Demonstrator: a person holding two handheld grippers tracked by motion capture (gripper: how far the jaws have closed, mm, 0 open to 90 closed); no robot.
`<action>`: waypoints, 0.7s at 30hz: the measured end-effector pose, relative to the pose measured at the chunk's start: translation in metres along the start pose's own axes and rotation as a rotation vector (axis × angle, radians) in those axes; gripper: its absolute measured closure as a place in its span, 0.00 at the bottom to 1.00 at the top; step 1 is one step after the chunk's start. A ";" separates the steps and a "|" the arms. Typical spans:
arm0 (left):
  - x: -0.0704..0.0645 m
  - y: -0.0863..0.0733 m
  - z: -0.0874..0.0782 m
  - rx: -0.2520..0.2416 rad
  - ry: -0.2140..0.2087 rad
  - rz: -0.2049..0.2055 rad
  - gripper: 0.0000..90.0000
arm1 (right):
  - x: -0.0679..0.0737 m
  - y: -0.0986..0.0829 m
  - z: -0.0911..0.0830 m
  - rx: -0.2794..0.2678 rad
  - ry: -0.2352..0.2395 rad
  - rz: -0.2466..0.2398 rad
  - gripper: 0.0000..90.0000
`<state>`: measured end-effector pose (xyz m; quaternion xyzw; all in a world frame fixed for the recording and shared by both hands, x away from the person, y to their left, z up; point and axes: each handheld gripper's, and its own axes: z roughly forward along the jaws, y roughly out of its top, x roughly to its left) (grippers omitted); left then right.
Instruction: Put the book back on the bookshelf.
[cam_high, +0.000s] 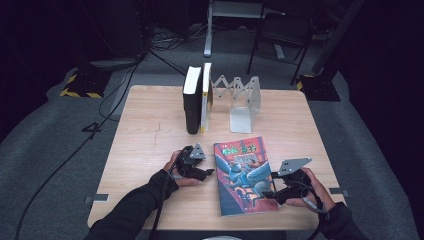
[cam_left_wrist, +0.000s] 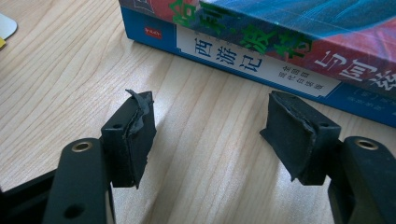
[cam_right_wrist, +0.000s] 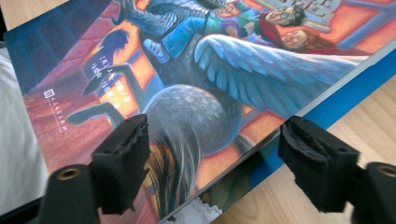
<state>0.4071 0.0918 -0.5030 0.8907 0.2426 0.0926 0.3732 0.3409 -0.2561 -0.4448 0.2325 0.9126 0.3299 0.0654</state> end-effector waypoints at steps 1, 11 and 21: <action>0.000 0.001 0.001 0.001 0.002 0.000 0.36 | 0.000 0.000 -0.001 -0.006 -0.010 -0.001 0.33; 0.007 0.009 0.007 -0.022 -0.006 -0.046 0.36 | -0.001 -0.002 -0.007 -0.102 -0.020 -0.034 0.47; 0.012 0.013 0.011 -0.023 -0.006 -0.049 0.39 | -0.018 0.013 0.011 -0.137 0.078 -0.002 0.54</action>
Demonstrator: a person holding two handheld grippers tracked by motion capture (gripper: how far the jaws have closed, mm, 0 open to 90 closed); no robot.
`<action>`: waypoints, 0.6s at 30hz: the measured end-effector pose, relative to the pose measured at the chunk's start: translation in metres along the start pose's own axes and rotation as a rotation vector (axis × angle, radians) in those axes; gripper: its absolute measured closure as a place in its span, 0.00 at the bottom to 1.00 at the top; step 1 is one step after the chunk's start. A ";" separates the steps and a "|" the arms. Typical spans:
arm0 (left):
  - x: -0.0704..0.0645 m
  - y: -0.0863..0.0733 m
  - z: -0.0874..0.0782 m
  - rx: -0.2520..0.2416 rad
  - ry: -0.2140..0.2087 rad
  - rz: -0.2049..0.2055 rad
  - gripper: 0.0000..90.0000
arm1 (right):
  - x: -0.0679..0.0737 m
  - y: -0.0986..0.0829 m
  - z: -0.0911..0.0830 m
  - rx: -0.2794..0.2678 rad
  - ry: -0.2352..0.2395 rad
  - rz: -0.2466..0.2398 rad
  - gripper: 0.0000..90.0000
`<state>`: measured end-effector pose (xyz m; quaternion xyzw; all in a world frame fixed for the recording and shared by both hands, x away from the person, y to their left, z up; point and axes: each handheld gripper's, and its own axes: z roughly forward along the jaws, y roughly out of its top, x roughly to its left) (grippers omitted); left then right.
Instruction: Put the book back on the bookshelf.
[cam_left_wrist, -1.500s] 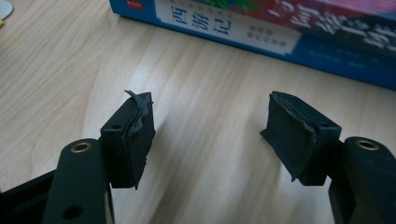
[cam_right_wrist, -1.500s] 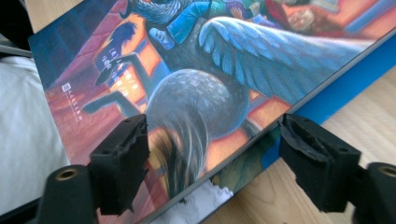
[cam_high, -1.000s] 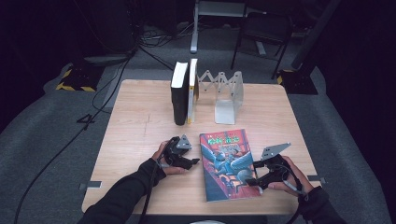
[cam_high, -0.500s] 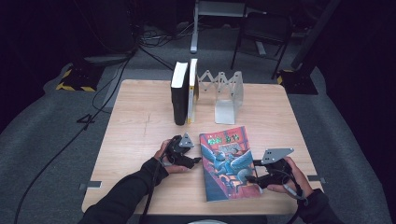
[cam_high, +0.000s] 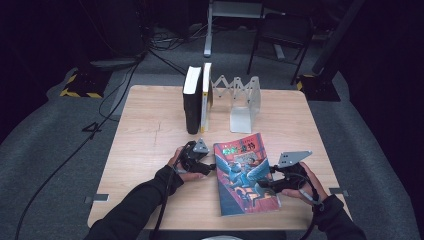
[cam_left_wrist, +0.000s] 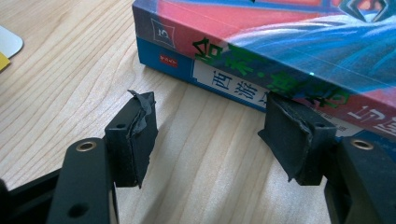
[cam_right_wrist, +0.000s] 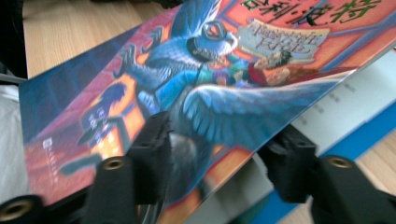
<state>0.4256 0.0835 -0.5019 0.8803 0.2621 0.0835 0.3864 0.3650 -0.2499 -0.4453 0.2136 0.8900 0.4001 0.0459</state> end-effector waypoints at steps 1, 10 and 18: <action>0.001 0.000 0.000 0.000 0.001 -0.003 0.39 | -0.001 0.002 0.002 0.003 0.010 0.003 0.58; 0.007 0.004 0.002 -0.002 -0.006 0.011 0.46 | -0.009 0.004 0.007 -0.028 0.063 0.016 0.75; 0.023 0.012 -0.004 -0.055 -0.043 -0.002 0.67 | -0.007 0.015 0.006 -0.101 0.006 -0.023 0.80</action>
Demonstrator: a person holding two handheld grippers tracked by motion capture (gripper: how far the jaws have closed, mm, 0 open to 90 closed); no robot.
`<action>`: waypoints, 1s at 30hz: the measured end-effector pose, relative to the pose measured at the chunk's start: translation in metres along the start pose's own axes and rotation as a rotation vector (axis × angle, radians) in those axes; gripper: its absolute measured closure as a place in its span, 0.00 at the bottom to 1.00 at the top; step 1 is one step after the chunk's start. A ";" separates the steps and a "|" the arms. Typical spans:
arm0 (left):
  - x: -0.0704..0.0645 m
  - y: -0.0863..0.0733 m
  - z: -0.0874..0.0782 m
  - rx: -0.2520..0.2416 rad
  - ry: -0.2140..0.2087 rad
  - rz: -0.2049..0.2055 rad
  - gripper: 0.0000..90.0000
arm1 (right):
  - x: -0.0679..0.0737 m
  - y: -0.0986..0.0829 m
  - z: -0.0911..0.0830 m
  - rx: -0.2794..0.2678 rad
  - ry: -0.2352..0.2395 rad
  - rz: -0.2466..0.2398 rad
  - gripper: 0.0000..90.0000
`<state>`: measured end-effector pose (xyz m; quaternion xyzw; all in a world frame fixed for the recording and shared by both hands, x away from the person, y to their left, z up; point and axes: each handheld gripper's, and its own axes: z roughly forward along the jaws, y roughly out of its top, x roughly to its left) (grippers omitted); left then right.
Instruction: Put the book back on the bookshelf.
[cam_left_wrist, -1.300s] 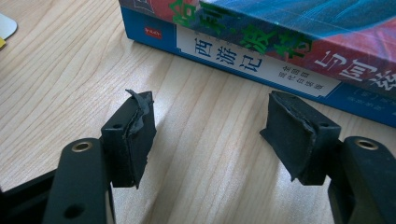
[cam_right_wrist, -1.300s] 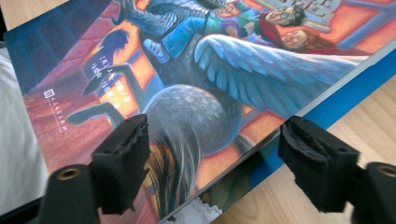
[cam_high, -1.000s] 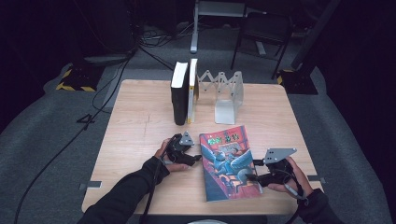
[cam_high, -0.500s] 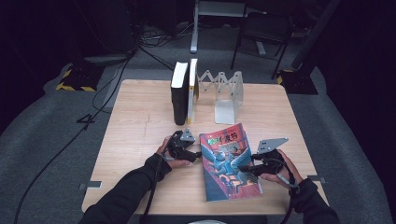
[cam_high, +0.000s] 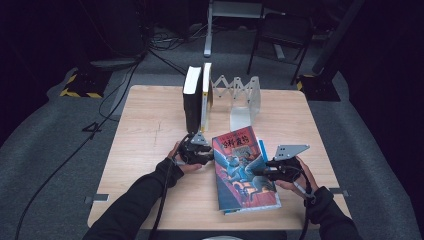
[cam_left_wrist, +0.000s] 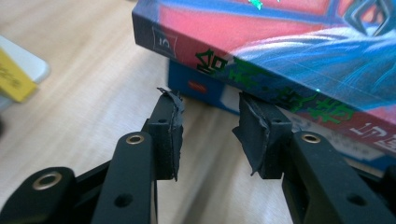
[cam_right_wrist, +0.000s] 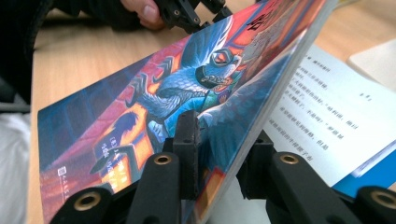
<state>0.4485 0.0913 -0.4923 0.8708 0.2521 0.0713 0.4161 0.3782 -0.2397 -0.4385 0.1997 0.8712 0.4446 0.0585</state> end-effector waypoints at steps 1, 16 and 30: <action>0.000 0.000 0.000 0.000 0.000 0.000 0.69 | 0.000 0.000 0.000 0.000 0.000 0.000 0.80; 0.025 0.042 -0.032 -0.178 -0.042 -0.045 0.79 | 0.004 0.008 -0.009 -0.167 -0.083 -0.159 0.76; 0.008 0.090 -0.058 -0.220 -0.051 0.099 0.98 | -0.004 0.023 -0.010 -0.207 -0.152 -0.162 0.78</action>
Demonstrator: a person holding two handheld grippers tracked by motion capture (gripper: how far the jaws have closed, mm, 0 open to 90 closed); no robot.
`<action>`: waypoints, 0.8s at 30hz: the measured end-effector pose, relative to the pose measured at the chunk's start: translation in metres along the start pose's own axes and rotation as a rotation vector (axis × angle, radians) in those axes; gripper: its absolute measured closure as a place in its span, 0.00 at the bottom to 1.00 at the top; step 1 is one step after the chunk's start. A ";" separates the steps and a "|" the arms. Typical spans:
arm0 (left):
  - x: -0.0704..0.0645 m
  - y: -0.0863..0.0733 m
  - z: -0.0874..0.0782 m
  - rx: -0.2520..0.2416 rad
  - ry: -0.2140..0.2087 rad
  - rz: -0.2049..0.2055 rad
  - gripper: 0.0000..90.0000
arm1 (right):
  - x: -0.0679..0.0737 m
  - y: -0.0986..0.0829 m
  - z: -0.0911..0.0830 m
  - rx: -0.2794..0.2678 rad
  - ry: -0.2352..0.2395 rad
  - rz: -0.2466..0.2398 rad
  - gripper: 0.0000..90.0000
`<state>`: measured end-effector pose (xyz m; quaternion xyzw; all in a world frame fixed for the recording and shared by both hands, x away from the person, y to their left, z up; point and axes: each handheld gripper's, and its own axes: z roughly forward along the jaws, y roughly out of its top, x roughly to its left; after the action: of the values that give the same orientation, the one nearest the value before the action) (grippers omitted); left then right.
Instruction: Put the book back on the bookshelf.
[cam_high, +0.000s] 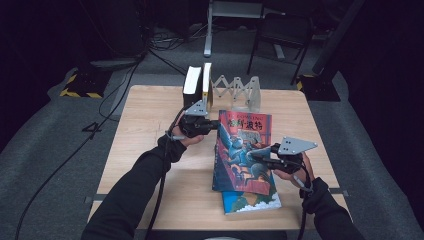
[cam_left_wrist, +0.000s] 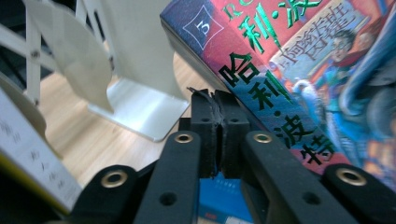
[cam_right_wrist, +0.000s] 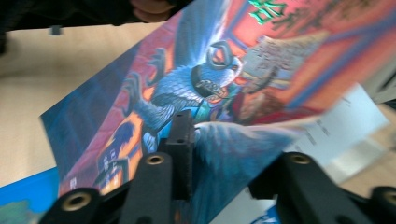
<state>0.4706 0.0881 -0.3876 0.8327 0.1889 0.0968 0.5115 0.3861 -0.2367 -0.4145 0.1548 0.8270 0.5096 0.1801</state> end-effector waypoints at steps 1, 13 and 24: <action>0.000 0.000 0.000 0.000 0.000 0.000 0.98 | 0.000 0.000 0.000 0.000 0.000 0.000 0.78; -0.031 0.014 -0.020 -0.045 0.018 0.087 0.92 | 0.025 -0.005 -0.026 -0.093 -0.144 -0.080 0.90; -0.045 -0.013 -0.022 -0.009 0.057 0.013 0.64 | 0.045 -0.014 -0.038 -0.094 -0.170 -0.101 0.93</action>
<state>0.4193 0.0926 -0.3878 0.8284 0.1976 0.1245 0.5091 0.3278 -0.2528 -0.4175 0.1468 0.7906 0.5233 0.2823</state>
